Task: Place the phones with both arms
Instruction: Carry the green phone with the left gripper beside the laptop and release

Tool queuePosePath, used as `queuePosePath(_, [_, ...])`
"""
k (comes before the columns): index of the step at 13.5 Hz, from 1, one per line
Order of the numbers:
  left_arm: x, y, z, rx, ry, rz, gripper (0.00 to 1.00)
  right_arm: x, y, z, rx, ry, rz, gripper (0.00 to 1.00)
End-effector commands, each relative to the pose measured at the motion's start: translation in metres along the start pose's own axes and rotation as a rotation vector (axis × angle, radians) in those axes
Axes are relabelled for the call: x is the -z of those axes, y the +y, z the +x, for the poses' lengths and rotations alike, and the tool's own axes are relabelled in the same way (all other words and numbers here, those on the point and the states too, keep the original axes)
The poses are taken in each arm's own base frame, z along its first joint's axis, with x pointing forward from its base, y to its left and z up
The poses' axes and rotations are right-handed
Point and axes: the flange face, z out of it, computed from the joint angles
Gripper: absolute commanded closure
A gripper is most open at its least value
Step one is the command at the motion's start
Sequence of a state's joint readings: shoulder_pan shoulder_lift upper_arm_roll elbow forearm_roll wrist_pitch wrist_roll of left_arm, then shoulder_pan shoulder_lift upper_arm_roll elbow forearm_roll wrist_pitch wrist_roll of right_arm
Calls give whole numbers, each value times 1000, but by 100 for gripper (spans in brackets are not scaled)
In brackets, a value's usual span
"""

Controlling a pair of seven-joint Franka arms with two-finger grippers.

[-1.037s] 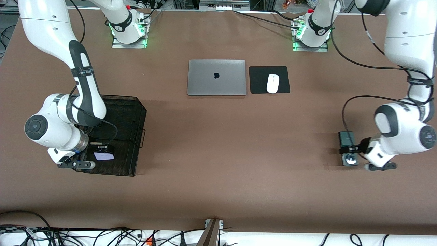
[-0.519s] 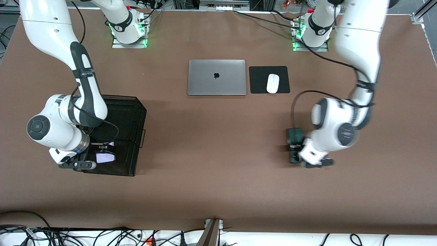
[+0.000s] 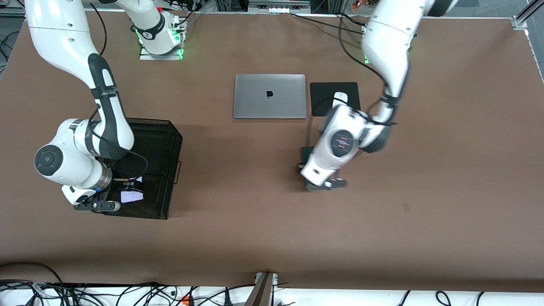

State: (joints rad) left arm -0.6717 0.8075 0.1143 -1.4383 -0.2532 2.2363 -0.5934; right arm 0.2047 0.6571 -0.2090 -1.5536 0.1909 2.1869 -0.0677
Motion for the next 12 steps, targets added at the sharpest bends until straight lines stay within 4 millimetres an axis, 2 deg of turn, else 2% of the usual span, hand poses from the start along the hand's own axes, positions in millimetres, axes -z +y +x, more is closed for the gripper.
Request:
queuePosePath(1, [-11, 59, -11, -17, 61, -1, 100, 50, 1, 5, 10, -88, 31, 1])
queuePosePath(3, [-15, 89, -12, -24, 109, -21, 100, 86, 2, 2, 14, -158, 35, 1])
queuePosePath(6, [-32, 111, -24, -65, 148, -1, 100, 134, -6, -16, -4, -203, 56, 1])
queuePosePath(8, [-42, 121, -34, -47, 190, 30, 100, 153, -18, -27, -56, -236, 65, 1])
queuePosePath(10, [-53, 125, -42, -33, 213, 36, 100, 167, -42, -33, -77, -230, 67, 1])
queuePosePath(11, [-54, 125, -42, -32, 212, 37, 96, 168, -49, -34, -82, -231, 68, 1])
queuePosePath(12, [-54, 125, -42, -31, 211, 38, 77, 171, -53, -35, -85, -228, 70, 1])
